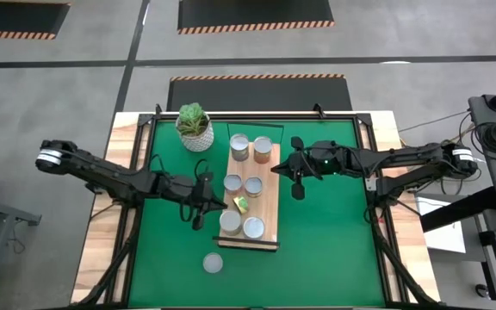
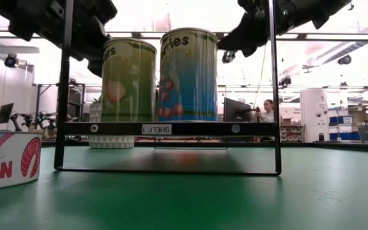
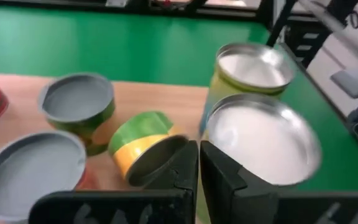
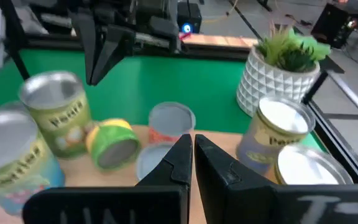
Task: Pick and place cans onto a shelf
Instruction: Adjust the canned mushroom on the shelf
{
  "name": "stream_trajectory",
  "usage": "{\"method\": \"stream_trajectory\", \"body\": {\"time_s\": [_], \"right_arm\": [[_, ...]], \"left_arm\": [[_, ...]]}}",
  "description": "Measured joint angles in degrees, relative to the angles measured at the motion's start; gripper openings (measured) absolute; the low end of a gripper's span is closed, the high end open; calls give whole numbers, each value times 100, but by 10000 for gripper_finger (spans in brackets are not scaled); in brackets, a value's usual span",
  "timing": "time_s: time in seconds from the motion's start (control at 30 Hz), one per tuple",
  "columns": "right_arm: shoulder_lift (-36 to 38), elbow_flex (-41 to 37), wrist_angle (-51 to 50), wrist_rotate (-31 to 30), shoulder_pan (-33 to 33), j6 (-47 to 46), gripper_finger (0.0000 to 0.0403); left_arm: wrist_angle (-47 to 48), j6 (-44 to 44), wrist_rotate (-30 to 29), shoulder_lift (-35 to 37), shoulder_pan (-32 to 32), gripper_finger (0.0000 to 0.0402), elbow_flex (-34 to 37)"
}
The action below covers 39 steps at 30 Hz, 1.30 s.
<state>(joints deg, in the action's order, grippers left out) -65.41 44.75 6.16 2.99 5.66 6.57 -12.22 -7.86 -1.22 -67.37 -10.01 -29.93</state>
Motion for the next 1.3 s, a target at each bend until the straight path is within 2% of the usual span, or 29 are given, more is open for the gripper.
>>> {"method": "stream_trajectory", "body": {"time_s": [0.27,0.5,0.73,0.9,1.3], "right_arm": [[-156,736,-1113,-6,-119,-225,9],[-888,1664,-2019,-2,-205,-86,9],[-1751,2722,-2735,63,-203,355,9],[-2433,3305,-2894,774,-203,547,9],[-3544,4080,-3033,950,-203,762,9]], "left_arm": [[-180,-13,-725,67,-349,0,61],[-217,116,-1108,41,-370,0,61],[-219,96,-1132,50,-377,0,61],[-183,92,-1132,32,-377,0,61],[-128,281,-1163,54,-377,0,63]]}}
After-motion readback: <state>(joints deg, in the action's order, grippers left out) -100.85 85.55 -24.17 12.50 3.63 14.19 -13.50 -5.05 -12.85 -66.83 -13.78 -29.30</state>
